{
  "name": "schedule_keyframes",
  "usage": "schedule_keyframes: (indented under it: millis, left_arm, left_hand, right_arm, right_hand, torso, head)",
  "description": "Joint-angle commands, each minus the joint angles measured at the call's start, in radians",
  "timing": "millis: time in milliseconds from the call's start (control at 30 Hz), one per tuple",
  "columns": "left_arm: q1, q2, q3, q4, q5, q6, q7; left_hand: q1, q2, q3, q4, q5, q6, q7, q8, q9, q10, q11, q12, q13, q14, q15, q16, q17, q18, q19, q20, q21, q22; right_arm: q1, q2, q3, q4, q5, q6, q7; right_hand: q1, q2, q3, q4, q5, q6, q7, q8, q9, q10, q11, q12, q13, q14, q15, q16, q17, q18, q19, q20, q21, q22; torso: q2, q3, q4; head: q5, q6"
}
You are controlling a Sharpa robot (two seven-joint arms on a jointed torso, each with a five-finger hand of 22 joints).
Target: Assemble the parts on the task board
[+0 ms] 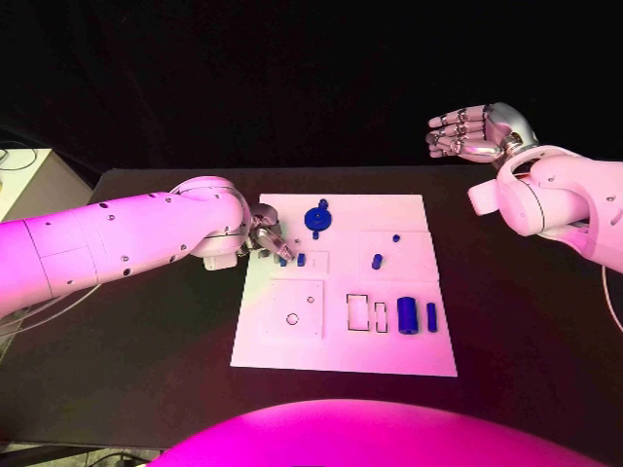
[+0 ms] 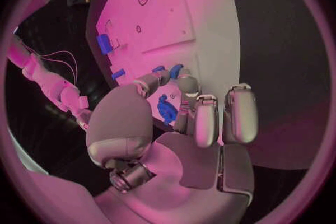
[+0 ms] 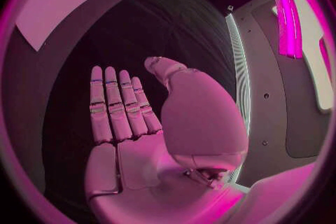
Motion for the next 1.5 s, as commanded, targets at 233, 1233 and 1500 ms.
schedule_keyframes:
  millis: [233,1233,1500]
  left_arm:
    - [-0.008,0.004,-0.005,0.002,-0.003,0.010,0.011]
    - [-0.009,-0.074,0.029,0.079,-0.014,-0.034,0.013]
    - [-0.009,-0.110,0.053,0.125,0.041,-0.043,0.025]
  left_hand:
    - [0.002,-0.006,-0.065,0.028,-0.011,0.007,0.004,-0.008,-0.001,0.000,0.005,0.006,0.008,0.087,0.000,-0.004,0.200,-0.015,0.004,0.001,-0.005,0.014]
    - [0.037,-0.009,-0.215,0.154,-0.172,0.006,-0.001,0.025,0.025,0.001,0.001,0.019,0.013,0.091,-0.003,0.005,0.213,-0.019,0.016,-0.002,0.003,0.032]
    - [0.067,-0.006,-0.224,0.162,-0.171,-0.009,0.003,0.027,0.029,-0.020,0.004,-0.002,-0.020,0.086,-0.001,-0.004,0.198,-0.010,-0.010,0.000,-0.018,-0.005]
  right_arm:
    - [-0.001,0.000,0.000,0.000,-0.007,0.018,0.008]
    - [-0.009,-0.005,0.000,0.002,-0.009,0.016,-0.004]
    - [-0.011,-0.006,0.000,0.001,-0.009,0.018,-0.004]
  right_hand:
    - [-0.005,0.008,0.001,-0.006,0.004,0.005,0.052,-0.006,-0.001,0.004,0.005,-0.004,0.000,-0.004,0.000,-0.006,-0.001,0.006,-0.002,-0.002,0.000,-0.001]
    - [-0.010,0.011,-0.001,-0.012,0.005,0.005,0.056,-0.012,-0.004,0.003,0.008,-0.010,0.000,-0.025,0.007,-0.010,-0.016,0.003,-0.031,0.005,-0.005,-0.020]
    - [-0.010,0.011,-0.001,-0.012,0.005,0.005,0.056,-0.012,-0.004,0.003,0.008,-0.010,0.000,-0.025,0.007,-0.010,-0.016,0.003,-0.031,0.005,-0.005,-0.020]
  torso:
    - [0.000,0.0005,-0.0003]
    - [0.000,-0.0009,0.0008]
    - [0.001,-0.0013,-0.0015]
  head:
    - [0.000,0.000]
    - [-0.002,0.000]
    - [-0.005,0.000]
